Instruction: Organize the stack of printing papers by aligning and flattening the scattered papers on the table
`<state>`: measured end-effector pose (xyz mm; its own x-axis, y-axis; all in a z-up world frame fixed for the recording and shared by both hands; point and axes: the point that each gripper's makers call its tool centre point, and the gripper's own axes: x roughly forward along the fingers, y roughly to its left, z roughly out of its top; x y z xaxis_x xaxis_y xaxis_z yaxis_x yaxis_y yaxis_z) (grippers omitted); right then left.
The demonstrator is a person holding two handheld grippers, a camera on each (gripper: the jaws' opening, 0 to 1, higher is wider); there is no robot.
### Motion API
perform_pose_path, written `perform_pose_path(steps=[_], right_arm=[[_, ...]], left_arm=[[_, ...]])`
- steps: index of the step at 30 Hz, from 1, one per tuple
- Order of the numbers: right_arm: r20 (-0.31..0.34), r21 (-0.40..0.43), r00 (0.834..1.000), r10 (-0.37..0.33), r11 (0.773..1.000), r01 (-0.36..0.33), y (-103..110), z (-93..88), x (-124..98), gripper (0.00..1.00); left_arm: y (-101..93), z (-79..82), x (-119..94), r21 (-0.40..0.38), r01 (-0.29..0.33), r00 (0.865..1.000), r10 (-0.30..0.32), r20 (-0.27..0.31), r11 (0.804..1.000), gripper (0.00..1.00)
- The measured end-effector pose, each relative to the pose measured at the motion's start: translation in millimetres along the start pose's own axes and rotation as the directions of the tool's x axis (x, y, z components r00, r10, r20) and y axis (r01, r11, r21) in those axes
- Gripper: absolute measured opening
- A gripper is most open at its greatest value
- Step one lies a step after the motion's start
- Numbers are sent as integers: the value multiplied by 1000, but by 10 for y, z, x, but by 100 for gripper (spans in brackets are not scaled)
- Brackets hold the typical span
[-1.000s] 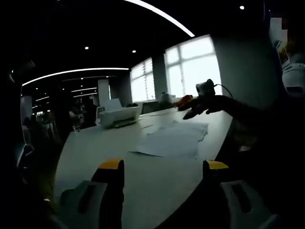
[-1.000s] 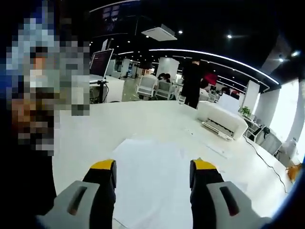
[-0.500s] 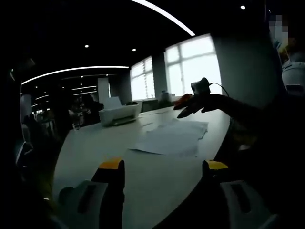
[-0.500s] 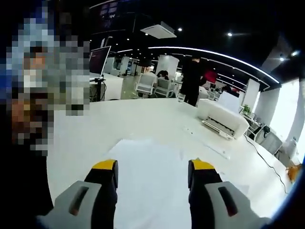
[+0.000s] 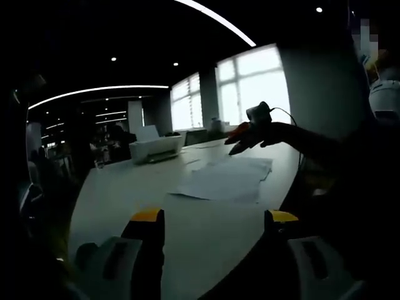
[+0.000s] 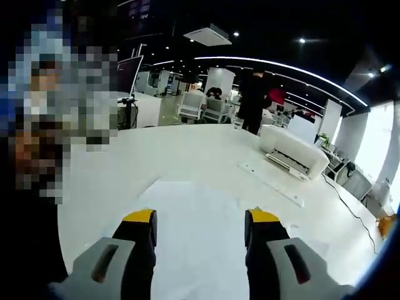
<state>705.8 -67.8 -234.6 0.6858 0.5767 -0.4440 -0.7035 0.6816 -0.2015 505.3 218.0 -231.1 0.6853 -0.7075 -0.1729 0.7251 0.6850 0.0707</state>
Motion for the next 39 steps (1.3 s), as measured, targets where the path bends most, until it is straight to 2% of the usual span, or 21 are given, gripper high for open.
perform_pose_path(steps=[21,28,39], right_arm=[[-38,9,999,-4,1000,4,-85,-72,213,51],[-51,20,999,-10,1000,11,-119,-147,262,51],[-51,44,999,-6,999,8,-184,-158,375,49]], left_arm=[[79,-76,12,-21,-2,1000,2,-8,1000,67],[75,-93,19,-21,0,1000,0,-13,1000,67],[74,-121,20,-24,-2,1000,2,-21,1000,66]])
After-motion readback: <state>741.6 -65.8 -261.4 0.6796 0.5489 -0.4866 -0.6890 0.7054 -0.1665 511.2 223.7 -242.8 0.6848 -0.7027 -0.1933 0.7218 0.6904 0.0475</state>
